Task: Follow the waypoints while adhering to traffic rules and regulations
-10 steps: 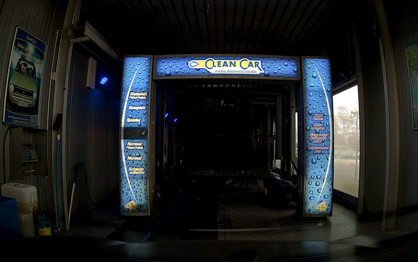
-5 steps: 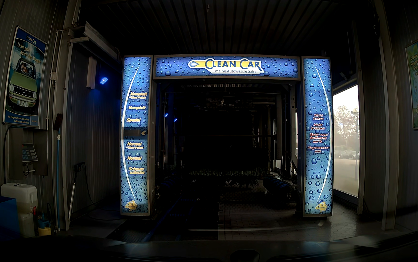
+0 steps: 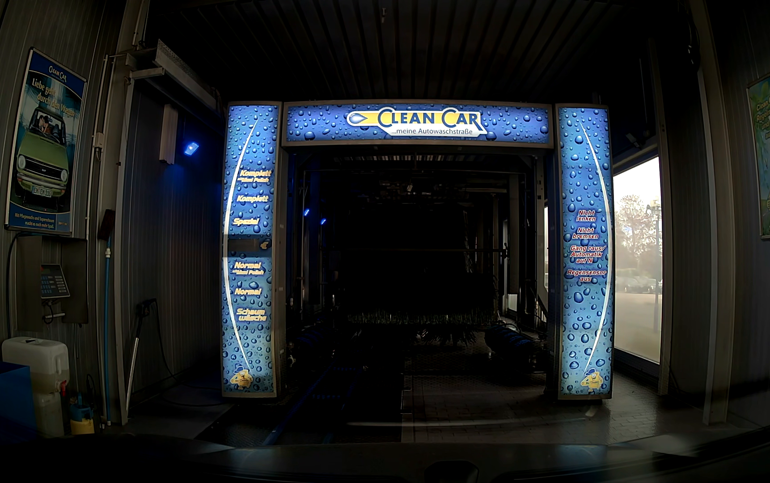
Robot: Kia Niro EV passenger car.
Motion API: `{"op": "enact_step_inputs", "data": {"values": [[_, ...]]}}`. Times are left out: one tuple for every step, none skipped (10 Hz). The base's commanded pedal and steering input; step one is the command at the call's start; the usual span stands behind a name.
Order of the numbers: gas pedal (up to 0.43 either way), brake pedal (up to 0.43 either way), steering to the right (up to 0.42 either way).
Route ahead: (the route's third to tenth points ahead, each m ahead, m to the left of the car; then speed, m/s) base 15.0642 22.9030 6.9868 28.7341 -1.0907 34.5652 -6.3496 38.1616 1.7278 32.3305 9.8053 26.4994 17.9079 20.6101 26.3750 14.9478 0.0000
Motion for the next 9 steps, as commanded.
{"op": "enact_step_inputs", "data": {"values": [[0.000, 0.000, -0.015], [0.000, 0.000, -0.014], [0.000, 0.006, -0.014], [0.000, 0.000, -0.014], [0.000, 0.000, -0.014], [0.000, 0.000, -0.014], [0.000, 0.000, -0.014], [0.000, 0.000, -0.014], [0.000, 0.000, -0.014]]}}
